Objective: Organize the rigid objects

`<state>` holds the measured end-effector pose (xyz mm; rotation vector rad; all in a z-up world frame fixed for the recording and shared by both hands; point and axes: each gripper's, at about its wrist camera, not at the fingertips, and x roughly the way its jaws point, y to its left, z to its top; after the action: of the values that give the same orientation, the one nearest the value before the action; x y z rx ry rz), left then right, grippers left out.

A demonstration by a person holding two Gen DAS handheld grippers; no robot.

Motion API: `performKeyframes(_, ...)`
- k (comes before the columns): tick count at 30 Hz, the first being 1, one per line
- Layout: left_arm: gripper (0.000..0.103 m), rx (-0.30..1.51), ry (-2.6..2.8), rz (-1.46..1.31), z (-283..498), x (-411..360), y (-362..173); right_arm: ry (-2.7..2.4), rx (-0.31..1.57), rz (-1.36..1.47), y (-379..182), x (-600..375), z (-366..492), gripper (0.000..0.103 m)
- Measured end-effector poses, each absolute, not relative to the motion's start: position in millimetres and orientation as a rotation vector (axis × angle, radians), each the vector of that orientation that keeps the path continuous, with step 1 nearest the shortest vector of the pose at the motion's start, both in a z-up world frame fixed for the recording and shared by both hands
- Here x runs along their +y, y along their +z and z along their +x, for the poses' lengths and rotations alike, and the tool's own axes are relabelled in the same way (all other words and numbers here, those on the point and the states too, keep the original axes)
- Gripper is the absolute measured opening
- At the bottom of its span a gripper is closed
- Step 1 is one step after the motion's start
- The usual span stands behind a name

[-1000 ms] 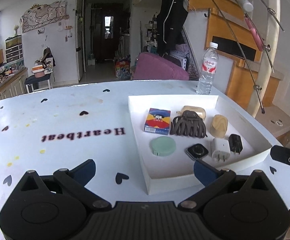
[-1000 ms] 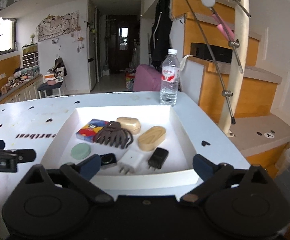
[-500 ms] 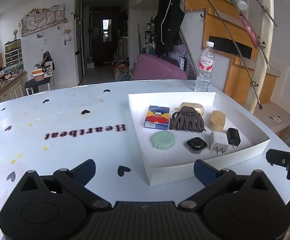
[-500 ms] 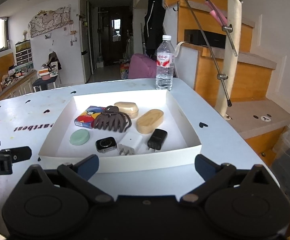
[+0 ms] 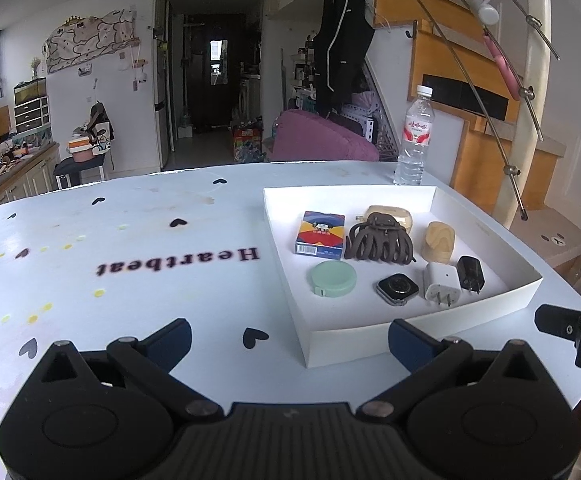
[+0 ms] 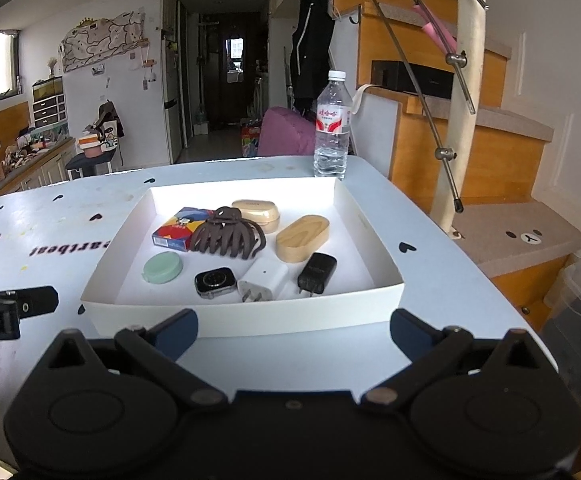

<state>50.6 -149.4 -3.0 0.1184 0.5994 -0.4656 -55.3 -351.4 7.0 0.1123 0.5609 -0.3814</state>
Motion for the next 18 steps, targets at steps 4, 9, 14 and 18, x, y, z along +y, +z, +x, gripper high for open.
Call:
performKeyframes(4, 0.103, 0.598, -0.467, 0.119, 49.9, -151.3, -2.6, -0.382, 0.562, 0.112, 6.8, -351.4, -55.3, 0.103)
performKeyframes(9, 0.103, 0.598, -0.465, 0.120, 50.2, -151.6, -2.6, -0.380, 0.561, 0.113, 6.9, -350.2, -56.2, 0.103)
performKeyframes(14, 0.103, 0.596, -0.468, 0.122, 49.1, -152.3, -2.9, -0.381, 0.562, 0.117, 6.3, -350.1, -56.6, 0.103)
performKeyframes(18, 0.103, 0.597, -0.467, 0.121, 49.2, -152.4, -2.9, -0.381, 0.562, 0.116, 6.3, -350.3, -56.7, 0.103)
